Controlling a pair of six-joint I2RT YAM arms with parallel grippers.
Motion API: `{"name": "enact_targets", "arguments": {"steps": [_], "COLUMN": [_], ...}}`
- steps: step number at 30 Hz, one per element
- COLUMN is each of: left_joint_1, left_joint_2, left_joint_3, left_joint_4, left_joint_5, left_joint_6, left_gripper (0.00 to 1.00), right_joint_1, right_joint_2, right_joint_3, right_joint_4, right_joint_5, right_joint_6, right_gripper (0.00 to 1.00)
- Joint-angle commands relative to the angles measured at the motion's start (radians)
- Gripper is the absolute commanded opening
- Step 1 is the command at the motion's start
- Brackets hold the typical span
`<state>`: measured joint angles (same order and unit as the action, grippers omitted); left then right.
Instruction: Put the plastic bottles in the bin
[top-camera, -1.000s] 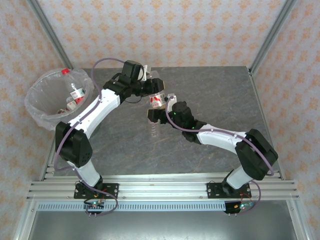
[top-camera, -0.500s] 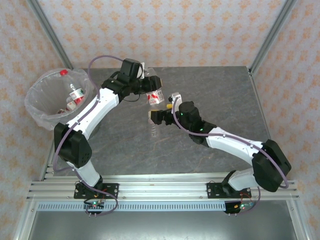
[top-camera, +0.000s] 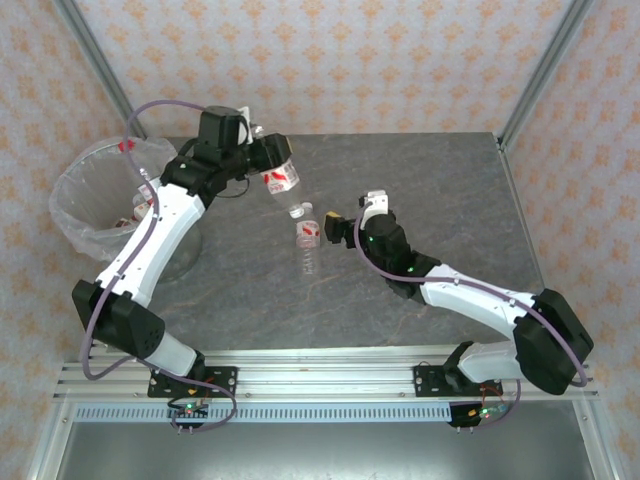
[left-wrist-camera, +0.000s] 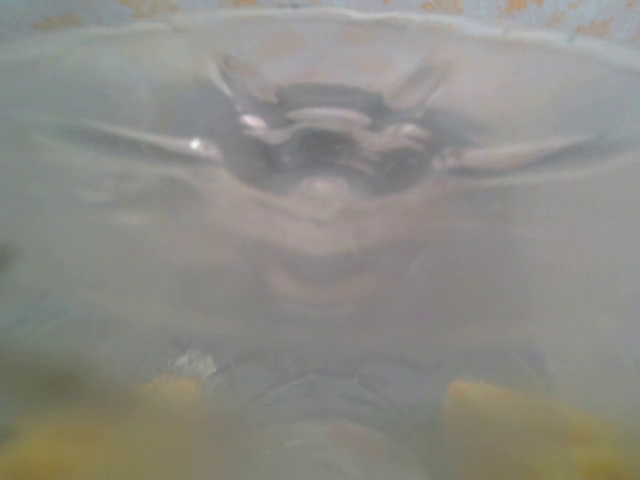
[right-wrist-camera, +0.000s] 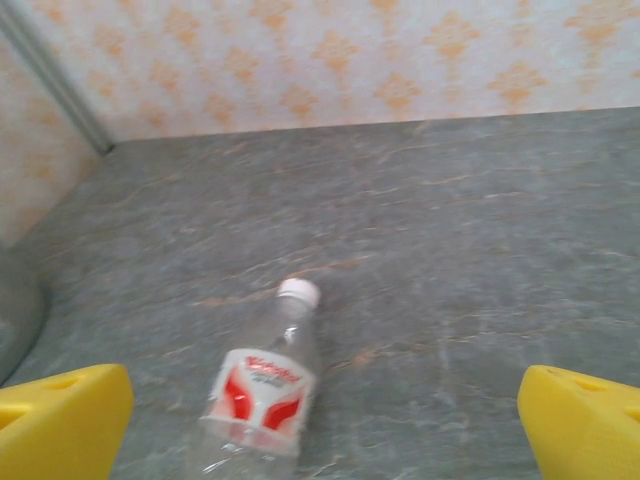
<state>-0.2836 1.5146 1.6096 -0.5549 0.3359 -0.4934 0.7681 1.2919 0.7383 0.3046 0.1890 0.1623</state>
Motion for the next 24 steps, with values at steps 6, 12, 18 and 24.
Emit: {"name": "enact_targets", "arguments": {"steps": [6,12,18,24], "left_joint_1": [0.038,0.039,0.041,0.041], "left_joint_2": [-0.08,-0.146,-0.218,-0.284], "left_joint_3": [0.11,0.164,0.148,0.135], "left_joint_4": [-0.099,-0.09,-0.033,0.03], "left_joint_5": [-0.151,-0.35,-0.538,-0.639], "left_joint_6": [0.105,0.182,0.269,0.352], "left_gripper": [0.63,0.63,0.63,0.63], "right_joint_1": [-0.001,-0.003,-0.003,-0.004], "right_joint_2": [0.027,0.048,0.058,0.061], "right_joint_3": [-0.005,0.001,0.001,0.003], "right_joint_4": [-0.034,-0.027,-0.012,-0.007], "right_joint_5": [0.209,0.231,0.228,0.218], "right_joint_6": [0.072,0.077,0.077,0.079], "right_gripper": [0.99,0.99,0.99,0.99]}}
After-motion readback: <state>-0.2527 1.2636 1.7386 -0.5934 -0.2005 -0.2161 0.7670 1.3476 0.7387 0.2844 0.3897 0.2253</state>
